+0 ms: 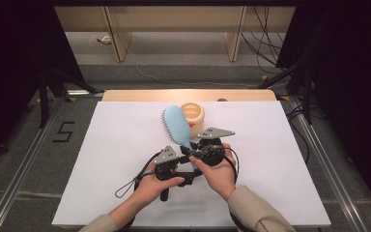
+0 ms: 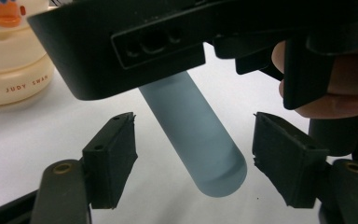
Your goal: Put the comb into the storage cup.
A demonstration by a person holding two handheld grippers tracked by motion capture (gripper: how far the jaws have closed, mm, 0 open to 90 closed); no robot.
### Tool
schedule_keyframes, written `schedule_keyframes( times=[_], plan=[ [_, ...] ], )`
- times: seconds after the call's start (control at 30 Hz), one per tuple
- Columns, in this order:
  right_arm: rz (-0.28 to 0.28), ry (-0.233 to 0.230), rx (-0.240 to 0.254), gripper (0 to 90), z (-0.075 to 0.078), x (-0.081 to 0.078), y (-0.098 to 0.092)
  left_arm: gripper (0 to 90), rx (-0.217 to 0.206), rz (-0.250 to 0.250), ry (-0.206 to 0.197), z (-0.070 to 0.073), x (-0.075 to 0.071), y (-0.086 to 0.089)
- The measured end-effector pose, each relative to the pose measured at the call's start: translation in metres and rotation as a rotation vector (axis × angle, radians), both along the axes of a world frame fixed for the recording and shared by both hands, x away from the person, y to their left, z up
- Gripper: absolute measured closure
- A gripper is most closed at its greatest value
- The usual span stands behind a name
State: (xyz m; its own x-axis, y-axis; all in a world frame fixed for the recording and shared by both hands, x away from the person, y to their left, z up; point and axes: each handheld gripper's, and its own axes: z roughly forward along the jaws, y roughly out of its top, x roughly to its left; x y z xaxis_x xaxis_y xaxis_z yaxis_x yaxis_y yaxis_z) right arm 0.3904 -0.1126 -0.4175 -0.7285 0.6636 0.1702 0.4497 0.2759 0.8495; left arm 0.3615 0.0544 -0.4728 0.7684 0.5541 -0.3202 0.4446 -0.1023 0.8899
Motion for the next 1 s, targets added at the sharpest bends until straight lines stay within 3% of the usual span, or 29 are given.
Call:
schedule_keyframes(
  times=[0.5, 1.0],
  plan=[
    [0.005, 0.001, 0.001, 70.1, -0.0003, -0.0003, 0.0023, 41.7, -0.005, 0.009, 0.007, -0.0018, 0.0010, 0.0001],
    [0.001, -0.012, 0.005, 70.1, 0.0016, -0.0002, 0.0003, 54.7, -0.059, 0.001, 0.041, -0.0036, 0.0014, 0.0019]
  ],
)
